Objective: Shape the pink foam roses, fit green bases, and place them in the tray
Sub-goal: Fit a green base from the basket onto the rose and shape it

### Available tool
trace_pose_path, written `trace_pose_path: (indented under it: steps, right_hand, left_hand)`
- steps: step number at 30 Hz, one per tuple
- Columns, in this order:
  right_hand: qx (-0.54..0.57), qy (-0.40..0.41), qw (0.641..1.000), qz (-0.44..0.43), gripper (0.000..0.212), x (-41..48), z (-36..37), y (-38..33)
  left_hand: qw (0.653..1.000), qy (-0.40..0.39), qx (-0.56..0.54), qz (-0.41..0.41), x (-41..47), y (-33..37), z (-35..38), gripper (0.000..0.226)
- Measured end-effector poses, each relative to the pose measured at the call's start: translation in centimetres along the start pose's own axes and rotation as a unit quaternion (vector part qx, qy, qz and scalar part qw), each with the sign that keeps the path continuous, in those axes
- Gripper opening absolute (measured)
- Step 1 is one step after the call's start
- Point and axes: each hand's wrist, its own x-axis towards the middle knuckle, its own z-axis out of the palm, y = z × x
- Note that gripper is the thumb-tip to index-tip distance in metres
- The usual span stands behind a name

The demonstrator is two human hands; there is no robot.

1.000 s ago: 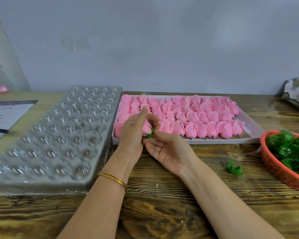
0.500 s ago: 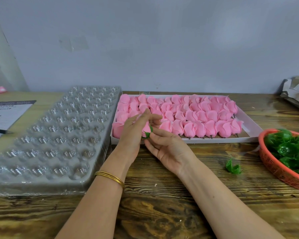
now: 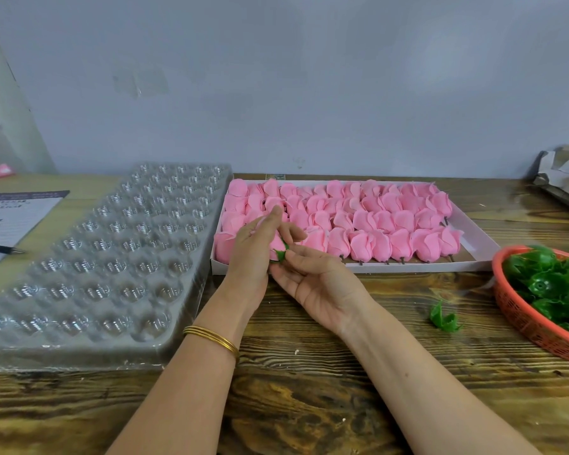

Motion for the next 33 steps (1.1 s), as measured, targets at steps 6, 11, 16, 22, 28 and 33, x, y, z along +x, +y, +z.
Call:
trace_pose_path:
  steps: [6,11,16,22,28,33]
  right_hand:
    - [-0.028,0.015,0.999,0.017,0.017,-0.1,0.0,-0.3]
    - [-0.04,0.013,0.999,0.001,0.02,0.1,-0.3,-0.2]
    - [-0.042,0.001,0.999,-0.024,0.032,0.4,-0.7,-0.2]
    - [-0.043,0.007,0.998,-0.055,0.035,0.6,-0.9,0.2]
    - [-0.07,0.012,0.994,-0.088,0.029,0.7,-1.0,0.3]
    - [-0.085,0.01,0.992,-0.094,0.029,0.5,-0.9,0.3]
  left_hand:
    - [1.0,-0.006,-0.015,-0.016,-0.1,0.1,-0.2,0.053]
    - [1.0,-0.02,0.011,-0.01,-0.1,0.2,-0.4,0.047]
    - [0.997,-0.023,0.07,-0.029,-0.3,0.2,-0.5,0.038]
    - [0.994,-0.041,0.096,-0.014,-0.5,0.3,-0.5,0.037]
    - [0.994,-0.049,0.098,0.004,-0.2,0.2,-0.6,0.043]
    - [0.995,-0.058,0.081,0.008,-0.1,0.1,-0.5,0.048]
